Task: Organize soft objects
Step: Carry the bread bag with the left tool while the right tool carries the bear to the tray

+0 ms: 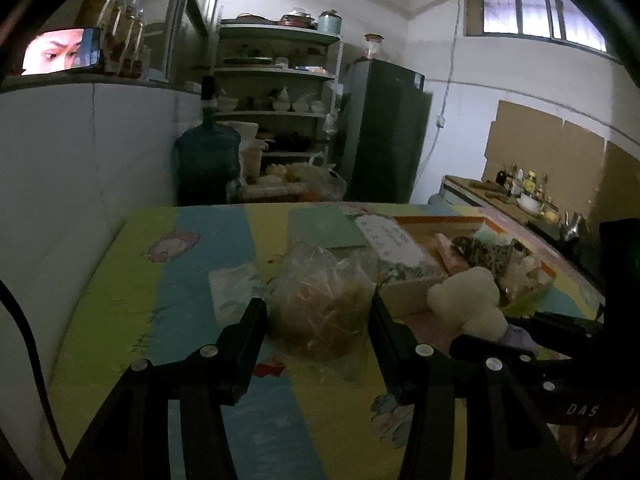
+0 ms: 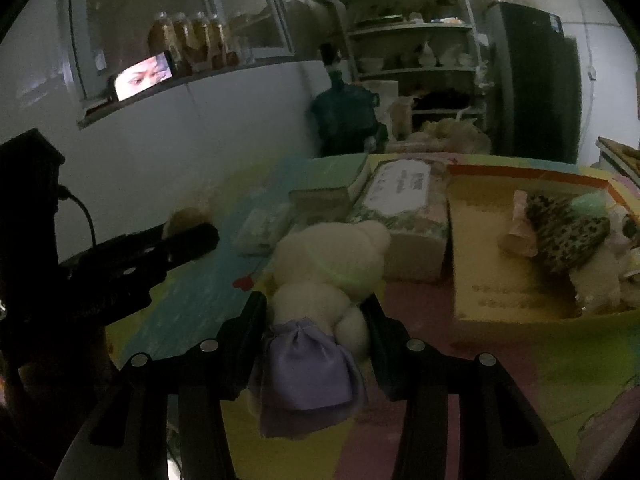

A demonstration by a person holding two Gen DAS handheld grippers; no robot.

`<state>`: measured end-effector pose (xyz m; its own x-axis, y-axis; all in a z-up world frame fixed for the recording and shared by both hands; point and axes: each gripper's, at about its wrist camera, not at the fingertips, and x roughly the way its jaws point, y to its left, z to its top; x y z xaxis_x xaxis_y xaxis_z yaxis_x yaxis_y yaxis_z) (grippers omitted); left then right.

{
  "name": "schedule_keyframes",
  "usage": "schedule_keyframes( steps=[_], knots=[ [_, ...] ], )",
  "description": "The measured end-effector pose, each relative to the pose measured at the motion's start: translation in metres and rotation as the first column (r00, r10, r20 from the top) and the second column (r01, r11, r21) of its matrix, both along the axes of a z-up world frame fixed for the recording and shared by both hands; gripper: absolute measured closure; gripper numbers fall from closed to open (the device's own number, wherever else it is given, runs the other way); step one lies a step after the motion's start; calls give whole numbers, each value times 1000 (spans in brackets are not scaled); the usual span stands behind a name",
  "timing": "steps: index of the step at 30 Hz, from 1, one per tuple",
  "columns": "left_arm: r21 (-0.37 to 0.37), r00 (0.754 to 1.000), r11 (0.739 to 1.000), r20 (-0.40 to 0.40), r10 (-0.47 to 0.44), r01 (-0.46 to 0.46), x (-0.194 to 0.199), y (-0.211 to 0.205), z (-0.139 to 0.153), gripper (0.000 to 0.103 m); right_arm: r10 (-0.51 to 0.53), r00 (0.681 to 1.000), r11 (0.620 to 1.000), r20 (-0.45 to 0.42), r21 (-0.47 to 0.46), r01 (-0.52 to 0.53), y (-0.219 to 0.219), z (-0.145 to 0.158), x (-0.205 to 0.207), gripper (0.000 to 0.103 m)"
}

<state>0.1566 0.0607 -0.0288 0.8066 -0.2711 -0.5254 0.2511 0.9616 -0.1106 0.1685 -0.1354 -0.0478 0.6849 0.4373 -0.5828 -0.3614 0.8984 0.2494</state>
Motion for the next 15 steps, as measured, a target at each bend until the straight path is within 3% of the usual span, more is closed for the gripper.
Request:
schedule_keyframes(
  steps=[15],
  knots=[
    [-39,999,999,9,36,-36,11,-36,10,51,-59,996,997,60,46,56,-41,19,-1,53]
  ],
)
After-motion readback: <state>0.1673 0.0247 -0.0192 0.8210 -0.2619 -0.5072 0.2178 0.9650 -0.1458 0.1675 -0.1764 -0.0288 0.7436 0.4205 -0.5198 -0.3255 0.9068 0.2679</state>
